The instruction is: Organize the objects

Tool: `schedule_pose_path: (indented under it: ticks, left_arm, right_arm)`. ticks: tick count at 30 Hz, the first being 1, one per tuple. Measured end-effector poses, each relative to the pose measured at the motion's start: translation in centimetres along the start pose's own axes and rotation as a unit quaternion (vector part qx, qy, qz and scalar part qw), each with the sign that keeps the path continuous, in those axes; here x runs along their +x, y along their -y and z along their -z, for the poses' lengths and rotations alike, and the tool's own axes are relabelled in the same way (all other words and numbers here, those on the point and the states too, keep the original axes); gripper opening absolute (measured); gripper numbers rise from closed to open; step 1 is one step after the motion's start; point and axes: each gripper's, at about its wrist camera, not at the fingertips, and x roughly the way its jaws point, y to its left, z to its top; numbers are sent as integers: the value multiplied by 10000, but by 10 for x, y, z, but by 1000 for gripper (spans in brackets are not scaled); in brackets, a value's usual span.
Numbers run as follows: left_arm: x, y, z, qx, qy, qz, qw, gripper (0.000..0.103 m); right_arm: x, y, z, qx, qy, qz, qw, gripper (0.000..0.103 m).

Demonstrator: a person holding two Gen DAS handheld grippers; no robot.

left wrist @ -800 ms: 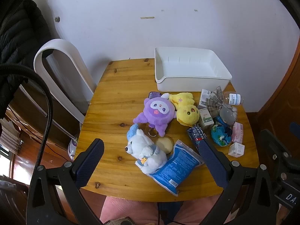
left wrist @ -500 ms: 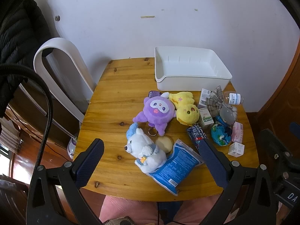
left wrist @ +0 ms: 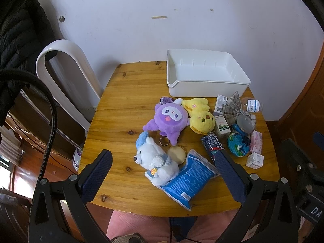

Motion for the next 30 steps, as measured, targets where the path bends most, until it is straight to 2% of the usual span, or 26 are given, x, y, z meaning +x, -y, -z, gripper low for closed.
schedule_pose_path:
  ticks: [30]
  left_arm:
    - [3,3,3,-126,-55,-117,9998,101]
  right_arm:
    - [2,1,1,-8,-9,-1,10000,103]
